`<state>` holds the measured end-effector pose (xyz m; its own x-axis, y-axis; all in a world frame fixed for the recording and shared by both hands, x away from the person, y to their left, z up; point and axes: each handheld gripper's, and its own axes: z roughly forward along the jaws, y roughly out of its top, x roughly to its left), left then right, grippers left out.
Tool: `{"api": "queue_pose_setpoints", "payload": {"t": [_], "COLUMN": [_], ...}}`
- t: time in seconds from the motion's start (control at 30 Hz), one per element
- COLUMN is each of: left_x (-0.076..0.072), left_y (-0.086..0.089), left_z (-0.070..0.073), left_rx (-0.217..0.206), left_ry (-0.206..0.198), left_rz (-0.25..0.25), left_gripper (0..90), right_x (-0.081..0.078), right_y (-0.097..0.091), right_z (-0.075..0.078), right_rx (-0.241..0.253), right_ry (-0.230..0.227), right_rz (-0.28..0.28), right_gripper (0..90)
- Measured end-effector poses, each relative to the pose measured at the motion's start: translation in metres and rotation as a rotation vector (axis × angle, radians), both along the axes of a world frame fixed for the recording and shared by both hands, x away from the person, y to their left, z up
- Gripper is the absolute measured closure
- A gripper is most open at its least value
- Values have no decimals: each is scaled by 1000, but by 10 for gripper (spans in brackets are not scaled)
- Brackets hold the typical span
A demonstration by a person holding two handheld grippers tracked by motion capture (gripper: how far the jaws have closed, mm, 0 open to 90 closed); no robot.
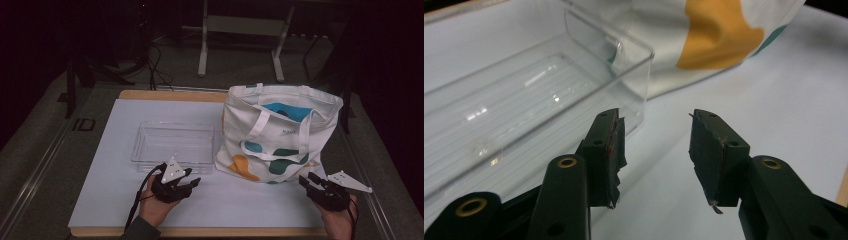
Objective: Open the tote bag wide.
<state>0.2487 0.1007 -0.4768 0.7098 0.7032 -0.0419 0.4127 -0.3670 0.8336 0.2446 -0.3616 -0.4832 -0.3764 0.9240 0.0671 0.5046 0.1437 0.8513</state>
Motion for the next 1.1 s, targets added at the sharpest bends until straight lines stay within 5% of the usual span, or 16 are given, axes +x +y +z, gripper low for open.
{"api": "queue_pose_setpoints", "payload": {"t": [0.23,0.57,0.67,1.1], "left_x": [8,18,22,35], "left_y": [0,-9,-12,-14], "left_z": [10,23,25,41], "left_rx": [-51,-14,28,20], "left_ry": [16,-19,-37,-59], "left_rz": [-12,-10,-13,-22], "left_gripper": [582,550,576,610], "right_x": [3,7,10,26], "right_y": [-1,-7,-8,-12], "right_z": [5,17,21,37], "right_rx": [8,15,28,91], "right_ry": [0,-11,-17,-34], "right_rz": [-8,-22,-24,-19], "right_gripper": [517,476,471,437]}}
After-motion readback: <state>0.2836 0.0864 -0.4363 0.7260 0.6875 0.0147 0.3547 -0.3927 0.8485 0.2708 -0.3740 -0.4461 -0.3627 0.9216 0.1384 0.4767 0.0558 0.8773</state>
